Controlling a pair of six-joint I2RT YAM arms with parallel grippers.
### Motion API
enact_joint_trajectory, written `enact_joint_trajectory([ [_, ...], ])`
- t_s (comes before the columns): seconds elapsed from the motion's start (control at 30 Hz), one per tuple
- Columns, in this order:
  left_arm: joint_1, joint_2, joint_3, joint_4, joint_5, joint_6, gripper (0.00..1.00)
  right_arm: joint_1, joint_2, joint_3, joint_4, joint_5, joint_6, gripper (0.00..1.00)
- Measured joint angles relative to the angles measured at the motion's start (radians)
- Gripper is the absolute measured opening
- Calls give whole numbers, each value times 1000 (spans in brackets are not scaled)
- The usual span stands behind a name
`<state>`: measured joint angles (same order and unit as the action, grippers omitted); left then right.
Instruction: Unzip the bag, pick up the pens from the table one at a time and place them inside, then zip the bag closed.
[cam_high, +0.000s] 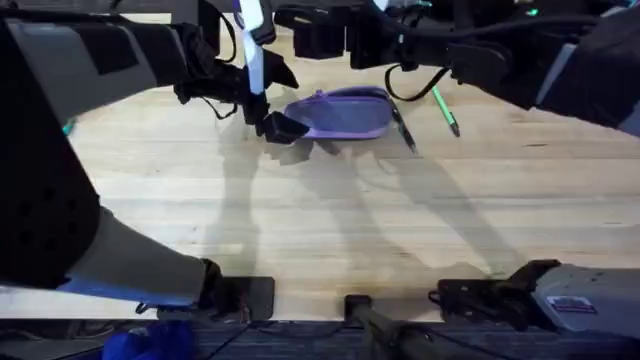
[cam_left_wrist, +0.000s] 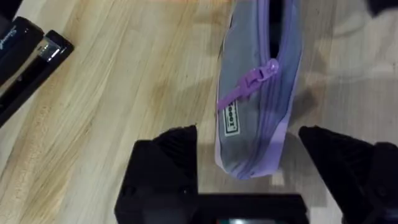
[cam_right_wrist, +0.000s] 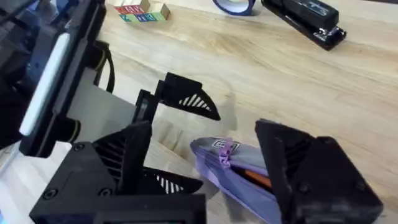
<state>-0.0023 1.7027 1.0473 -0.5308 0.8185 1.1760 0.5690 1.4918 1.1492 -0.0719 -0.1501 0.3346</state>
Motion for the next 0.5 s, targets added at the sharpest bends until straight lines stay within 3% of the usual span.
enact_joint_trajectory([
  [0.3,0,0,0,-4,0,-2,992,0,0,0,-22,0,-79,995],
  [0.5,0,0,0,-5,2,-43,992,0,0,1,-119,0,-166,996],
])
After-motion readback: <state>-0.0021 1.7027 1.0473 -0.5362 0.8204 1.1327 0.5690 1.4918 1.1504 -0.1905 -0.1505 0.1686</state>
